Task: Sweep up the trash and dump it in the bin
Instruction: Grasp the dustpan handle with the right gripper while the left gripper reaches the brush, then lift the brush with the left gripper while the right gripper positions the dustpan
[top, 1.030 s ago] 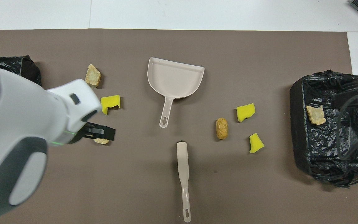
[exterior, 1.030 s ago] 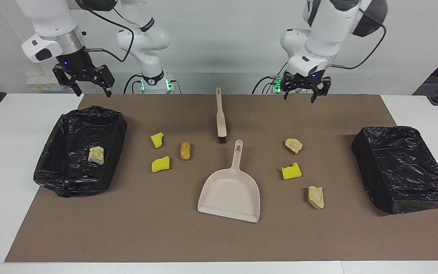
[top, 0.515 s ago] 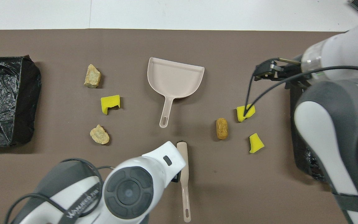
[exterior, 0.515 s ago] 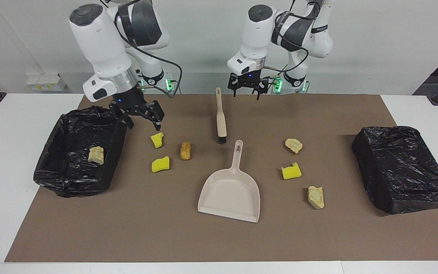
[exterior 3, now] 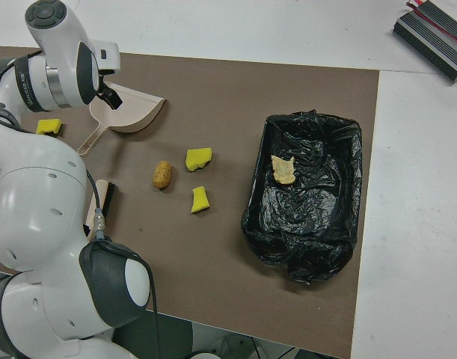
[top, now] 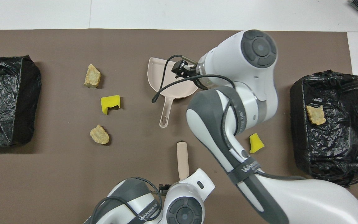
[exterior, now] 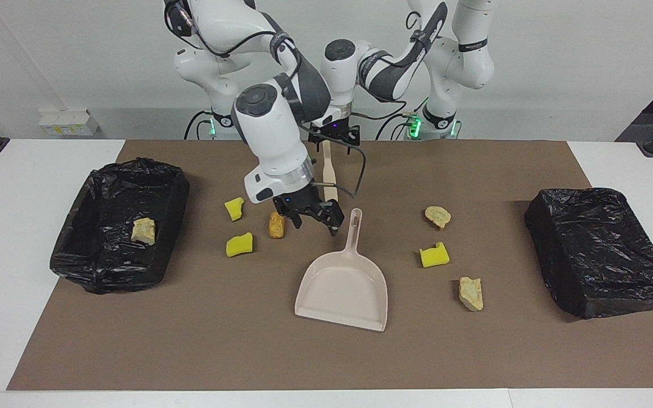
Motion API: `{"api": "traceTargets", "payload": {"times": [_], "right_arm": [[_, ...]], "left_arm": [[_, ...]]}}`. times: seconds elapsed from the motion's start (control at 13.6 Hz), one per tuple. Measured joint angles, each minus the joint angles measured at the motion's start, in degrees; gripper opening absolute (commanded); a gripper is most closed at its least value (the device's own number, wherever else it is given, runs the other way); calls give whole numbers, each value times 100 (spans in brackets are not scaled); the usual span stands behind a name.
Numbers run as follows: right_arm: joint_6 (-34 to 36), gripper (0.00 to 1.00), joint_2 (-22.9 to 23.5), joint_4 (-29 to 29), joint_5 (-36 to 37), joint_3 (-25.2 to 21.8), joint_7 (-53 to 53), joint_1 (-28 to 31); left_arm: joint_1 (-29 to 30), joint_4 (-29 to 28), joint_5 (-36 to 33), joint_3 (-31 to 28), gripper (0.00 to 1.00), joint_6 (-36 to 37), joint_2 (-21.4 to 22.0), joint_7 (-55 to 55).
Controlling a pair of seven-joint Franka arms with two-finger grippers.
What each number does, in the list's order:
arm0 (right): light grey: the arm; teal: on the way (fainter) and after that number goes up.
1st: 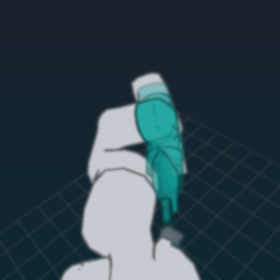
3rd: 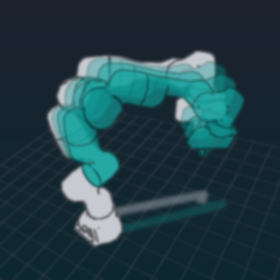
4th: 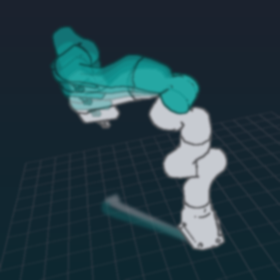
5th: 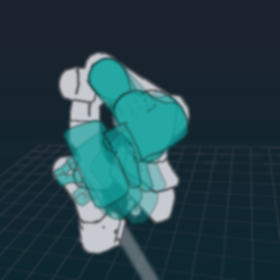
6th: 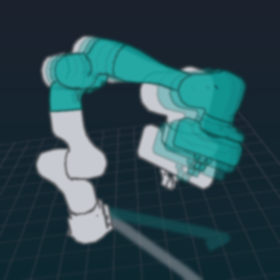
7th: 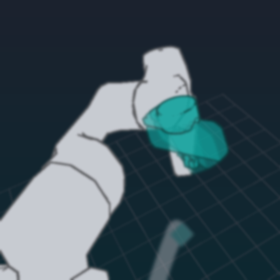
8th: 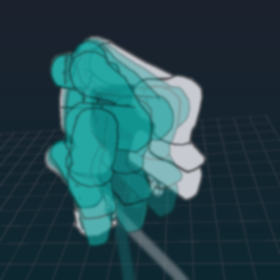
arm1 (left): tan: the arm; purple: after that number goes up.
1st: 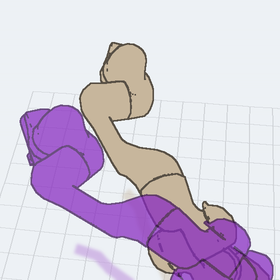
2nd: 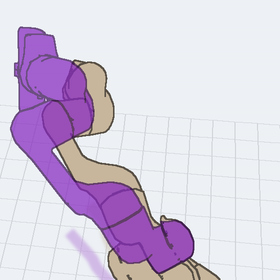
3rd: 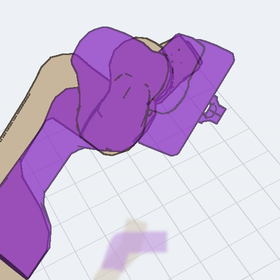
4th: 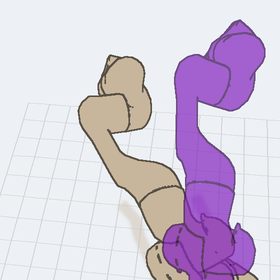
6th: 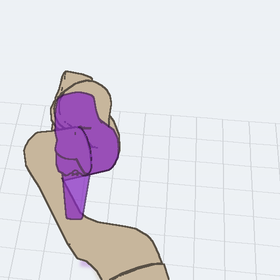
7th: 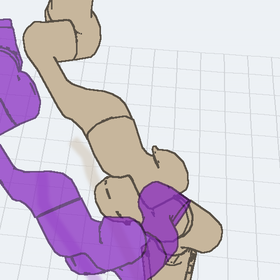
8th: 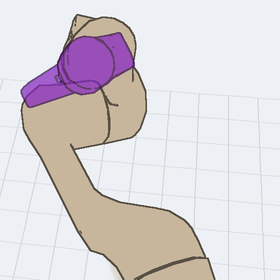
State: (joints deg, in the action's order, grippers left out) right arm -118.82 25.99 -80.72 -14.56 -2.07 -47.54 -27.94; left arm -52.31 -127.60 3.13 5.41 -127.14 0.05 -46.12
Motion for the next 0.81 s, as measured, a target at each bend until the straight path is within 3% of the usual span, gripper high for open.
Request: {"api": "traceTargets", "payload": {"times": [0.22,0.37,0.51,0.59,0.74,0.81], "right_arm": [[-227,100,535,0,-13,9,-262,-520],[-404,100,874,4,7,6,-262,-645],[-398,100,978,3,39,7,-242,-661],[-372,100,984,-5,85,7,-229,-687],[-310,100,983,-11,175,7,-228,-721],[-283,90,983,-11,209,7,-228,-722]], "left_arm": [[-155,-301,16,-1,96,-307,-141,-4],[-211,-362,18,-4,73,-478,-223,-25],[-211,-358,19,-40,68,-508,-232,-38],[-211,-354,19,-59,59,-508,-231,-38],[-211,-333,19,-82,23,-508,-227,-39],[-211,-328,19,-89,11,-508,-227,-40]]}}
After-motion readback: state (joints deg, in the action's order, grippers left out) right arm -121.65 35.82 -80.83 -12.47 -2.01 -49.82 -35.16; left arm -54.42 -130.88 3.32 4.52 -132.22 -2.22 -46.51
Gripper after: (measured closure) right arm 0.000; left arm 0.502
